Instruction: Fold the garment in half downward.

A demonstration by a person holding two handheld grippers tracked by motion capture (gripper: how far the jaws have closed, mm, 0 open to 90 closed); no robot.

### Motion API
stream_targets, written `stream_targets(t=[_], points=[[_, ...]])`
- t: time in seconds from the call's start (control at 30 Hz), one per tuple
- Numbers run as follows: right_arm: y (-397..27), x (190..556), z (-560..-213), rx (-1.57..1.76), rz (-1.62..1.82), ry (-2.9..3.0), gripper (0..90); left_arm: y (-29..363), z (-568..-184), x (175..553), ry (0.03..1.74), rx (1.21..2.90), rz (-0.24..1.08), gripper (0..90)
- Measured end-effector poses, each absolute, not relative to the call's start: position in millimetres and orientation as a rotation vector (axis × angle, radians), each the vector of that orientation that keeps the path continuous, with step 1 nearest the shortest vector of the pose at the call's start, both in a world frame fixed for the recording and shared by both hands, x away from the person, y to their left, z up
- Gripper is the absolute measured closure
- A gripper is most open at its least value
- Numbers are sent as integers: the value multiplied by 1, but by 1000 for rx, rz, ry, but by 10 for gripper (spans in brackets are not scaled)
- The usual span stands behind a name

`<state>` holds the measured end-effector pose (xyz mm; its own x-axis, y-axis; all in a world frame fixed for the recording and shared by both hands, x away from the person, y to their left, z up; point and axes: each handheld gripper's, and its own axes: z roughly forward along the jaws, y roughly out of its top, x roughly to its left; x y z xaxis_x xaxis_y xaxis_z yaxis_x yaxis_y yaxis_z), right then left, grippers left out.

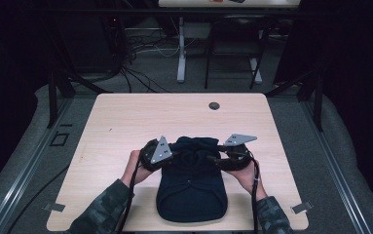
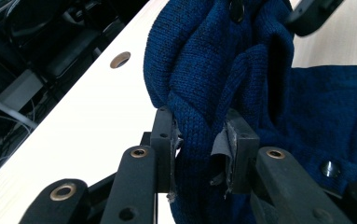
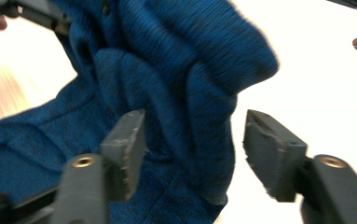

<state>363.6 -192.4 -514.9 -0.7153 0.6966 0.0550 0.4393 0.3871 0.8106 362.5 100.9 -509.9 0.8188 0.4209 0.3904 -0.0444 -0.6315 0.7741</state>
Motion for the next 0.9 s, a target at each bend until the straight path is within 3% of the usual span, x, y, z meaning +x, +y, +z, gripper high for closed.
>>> stream_targets(t=[0.13, 0.33, 0.6, 0.9], points=[[-195, 364, -510, 1013, 1270, 2322, 293, 102, -512, 360, 259, 2161, 703, 698], [-191, 361, -506, 995, 1267, 2308, 338, 102, -514, 354, 228, 2163, 711, 695], [-188, 354, -508, 954, 1235, 2315, 598, 105, -519, 349, 251, 2171, 663, 681], [-190, 344, -513, 912, 1217, 2338, 721, 106, -523, 345, 258, 2171, 630, 676]])
